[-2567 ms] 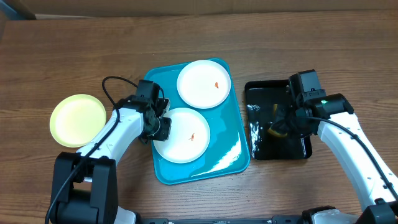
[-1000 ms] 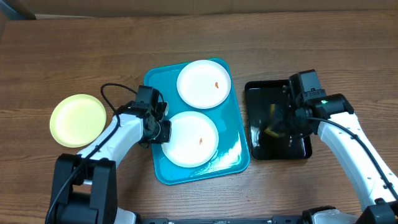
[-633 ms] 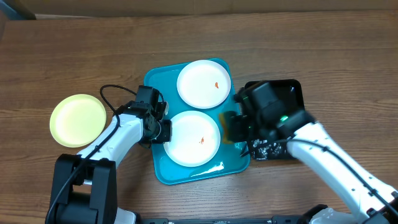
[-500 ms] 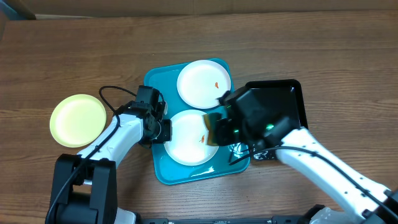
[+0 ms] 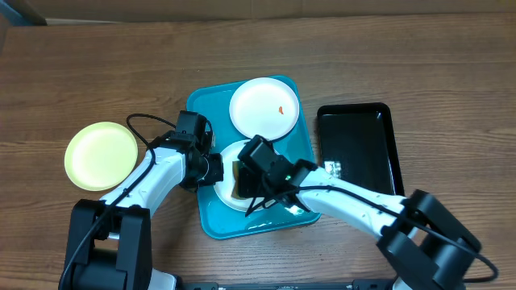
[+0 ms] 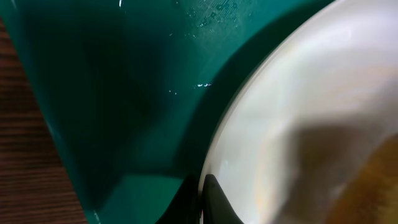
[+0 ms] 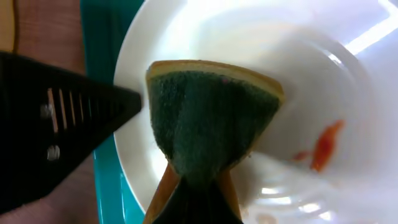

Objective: Clean dirty plates on tray and stack at the side
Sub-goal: 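Scrub the white plate with the sponge while the left gripper holds it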

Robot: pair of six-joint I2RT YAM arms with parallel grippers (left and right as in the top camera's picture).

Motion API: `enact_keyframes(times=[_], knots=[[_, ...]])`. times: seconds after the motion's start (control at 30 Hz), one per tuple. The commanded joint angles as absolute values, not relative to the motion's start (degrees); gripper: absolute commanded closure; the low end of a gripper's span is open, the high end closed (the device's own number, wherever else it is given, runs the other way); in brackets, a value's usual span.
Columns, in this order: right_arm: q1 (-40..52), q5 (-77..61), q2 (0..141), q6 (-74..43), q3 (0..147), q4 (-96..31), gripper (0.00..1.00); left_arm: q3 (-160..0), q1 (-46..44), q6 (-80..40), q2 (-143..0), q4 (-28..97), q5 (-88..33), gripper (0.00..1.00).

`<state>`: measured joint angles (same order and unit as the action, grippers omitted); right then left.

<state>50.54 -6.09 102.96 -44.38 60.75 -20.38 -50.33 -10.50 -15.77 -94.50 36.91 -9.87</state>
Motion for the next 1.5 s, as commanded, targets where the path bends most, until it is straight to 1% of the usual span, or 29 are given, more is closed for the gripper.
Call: enact_keyframes(times=[0.0,0.1,0.23,0.4,0.6,0.7,0.9,1.03,1.27,1.47], knots=[[50.46,-1.19,104.84,-46.74,61.84,-19.16,0.96,-50.06,-10.63,-16.95,-94.39,37.15,-10.11,0.96],[50.22,3.49,106.59,-46.72,61.84,-20.49,0.96,-50.04,-10.63,-16.95,-94.39,37.43,-10.07,0.96],[47.79,8.71,107.46,-49.30,61.84,-26.92,0.96,-49.98,-10.59,-16.97,-94.39,37.47,-9.41,0.96],[42.48,8.95,107.46,-49.52,61.84,-33.21,0.96,-49.98,-10.48,-16.97,-94.39,37.45,-8.34,0.96],[38.81,9.78,107.46,-46.13,61.91,-37.30,0.96,-49.98,-10.46,-16.97,-94.39,37.15,-8.21,0.96],[38.50,11.53,107.37,-44.93,63.07,-39.55,0.96,-49.98,-10.48,-16.99,-94.39,37.21,-7.46,0.96],[38.54,15.99,107.04,-44.49,71.37,-49.45,0.96,-49.98,-10.48,-17.58,-94.39,37.19,-7.46,0.96],[38.54,16.99,107.00,-42.78,76.25,-53.45,0.96,-49.98,-10.48,-17.63,-94.39,37.21,-7.46,0.96],[38.44,19.03,106.54,-42.81,79.68,-58.94,0.96,-49.98,-10.48,-17.63,-94.39,37.12,-7.35,0.96],[36.32,18.28,98.30,-41.54,80.18,-61.21,0.96,-51.16,-10.48,-16.01,-94.28,36.82,-8.32,0.96]])
